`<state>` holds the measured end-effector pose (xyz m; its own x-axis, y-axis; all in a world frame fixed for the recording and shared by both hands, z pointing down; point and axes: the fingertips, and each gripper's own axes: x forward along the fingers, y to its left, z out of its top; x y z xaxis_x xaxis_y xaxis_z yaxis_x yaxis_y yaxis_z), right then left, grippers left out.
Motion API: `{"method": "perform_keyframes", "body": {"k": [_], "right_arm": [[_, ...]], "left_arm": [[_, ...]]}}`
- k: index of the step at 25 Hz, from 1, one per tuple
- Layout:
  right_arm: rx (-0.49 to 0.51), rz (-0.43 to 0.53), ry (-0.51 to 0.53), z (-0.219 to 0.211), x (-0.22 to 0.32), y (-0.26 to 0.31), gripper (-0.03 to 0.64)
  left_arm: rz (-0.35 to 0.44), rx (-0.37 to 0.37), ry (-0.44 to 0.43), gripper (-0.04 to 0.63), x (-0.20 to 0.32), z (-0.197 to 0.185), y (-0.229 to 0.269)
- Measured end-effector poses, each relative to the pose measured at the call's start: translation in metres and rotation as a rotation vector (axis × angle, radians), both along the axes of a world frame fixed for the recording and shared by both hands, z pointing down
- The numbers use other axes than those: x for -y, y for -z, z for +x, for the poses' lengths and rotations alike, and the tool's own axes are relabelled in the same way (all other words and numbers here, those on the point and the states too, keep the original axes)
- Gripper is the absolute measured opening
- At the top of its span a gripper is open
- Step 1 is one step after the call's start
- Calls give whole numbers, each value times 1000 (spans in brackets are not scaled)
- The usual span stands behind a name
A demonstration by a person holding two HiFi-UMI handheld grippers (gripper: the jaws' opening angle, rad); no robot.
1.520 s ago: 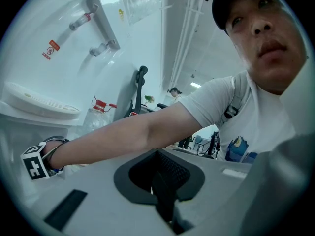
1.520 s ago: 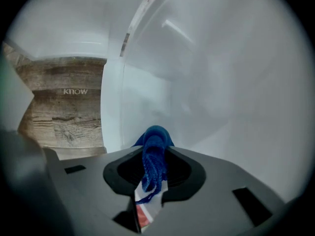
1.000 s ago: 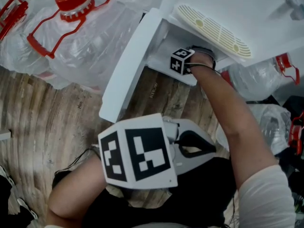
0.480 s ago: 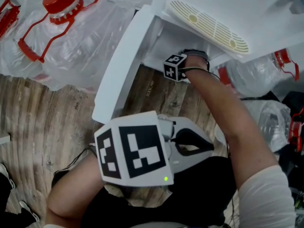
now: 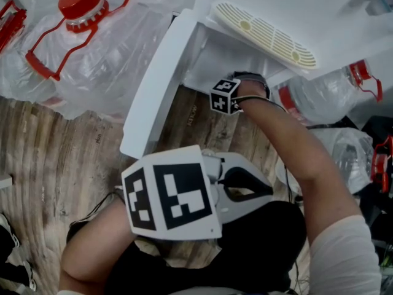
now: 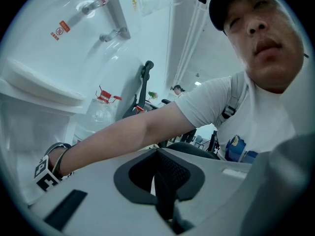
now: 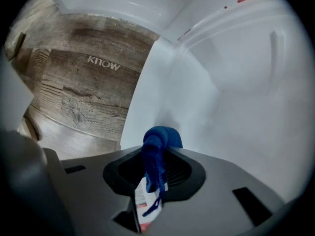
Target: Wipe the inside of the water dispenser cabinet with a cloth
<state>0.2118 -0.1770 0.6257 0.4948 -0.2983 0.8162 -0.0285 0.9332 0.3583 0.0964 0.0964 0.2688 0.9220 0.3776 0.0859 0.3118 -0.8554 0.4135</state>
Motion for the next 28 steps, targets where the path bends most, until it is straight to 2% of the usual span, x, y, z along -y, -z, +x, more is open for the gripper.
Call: {"method": "perform_keyframes", "body": {"k": [12,18,24,28], "right_arm": [[106,4,19,-15,-19,-4,83],[189,-21,-47,-23,-31,-5,83],[312,-9,-116,-34,-45,-3,83],[482,33,-216,-45,-52,8,83]], "left_arm": [[7,-3,0,3,-1,-1,2],[11,-7,-5,3,-2,-2,4],[16,-10,-4,3,-2,-2,5],[20,-5,-4,3,-2,-1,3]]}}
